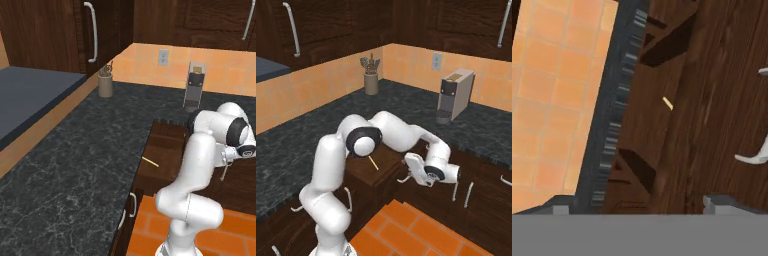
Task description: Take a straw from the drawer in front and place it inside the glass cup on the dining counter.
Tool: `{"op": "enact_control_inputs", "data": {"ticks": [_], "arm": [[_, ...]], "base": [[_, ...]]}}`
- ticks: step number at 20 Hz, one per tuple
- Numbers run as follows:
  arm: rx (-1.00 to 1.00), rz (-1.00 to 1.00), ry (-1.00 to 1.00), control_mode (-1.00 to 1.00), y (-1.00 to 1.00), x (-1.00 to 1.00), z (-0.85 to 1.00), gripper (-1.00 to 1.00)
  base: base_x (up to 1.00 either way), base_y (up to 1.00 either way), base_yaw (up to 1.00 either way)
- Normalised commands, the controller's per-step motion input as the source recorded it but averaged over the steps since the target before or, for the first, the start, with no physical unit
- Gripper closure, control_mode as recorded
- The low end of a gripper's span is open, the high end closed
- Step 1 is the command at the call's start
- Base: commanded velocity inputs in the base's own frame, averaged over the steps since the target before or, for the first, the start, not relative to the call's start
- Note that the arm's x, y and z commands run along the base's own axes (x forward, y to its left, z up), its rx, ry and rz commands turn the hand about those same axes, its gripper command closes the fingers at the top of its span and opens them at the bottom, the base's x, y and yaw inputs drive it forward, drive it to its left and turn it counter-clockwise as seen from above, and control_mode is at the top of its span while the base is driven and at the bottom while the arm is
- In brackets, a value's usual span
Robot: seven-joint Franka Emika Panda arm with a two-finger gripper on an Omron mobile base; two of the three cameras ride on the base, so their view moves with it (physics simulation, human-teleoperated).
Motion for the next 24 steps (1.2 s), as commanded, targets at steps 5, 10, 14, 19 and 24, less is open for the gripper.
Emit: {"op": "enact_control_inputs", "data": {"ticks": [5,10,14,19,24], "arm": [[-0.31,-0.04,0.04,-1.00,0.63,0.15,0.72,-1.00],[-0.21,0.00,0.26,-1.00,0.50,0.51,0.02,-1.00],[-0.13,-0.01,0.25,-1.00,0.38,0.57,-0.06,-1.00],[-0.06,0.00,0.20,-1.00,0.16,0.50,-0.26,-1.00],[-0.03,0.00,0.12,-1.00,0.00,0.35,-0.50,-1.00]], "base": [[0.00,0.00,0.00],[0.00,0.00,0.00],[0.00,0.00,0.00],[0.00,0.00,0.00],[0.00,0.00,0.00]]}}
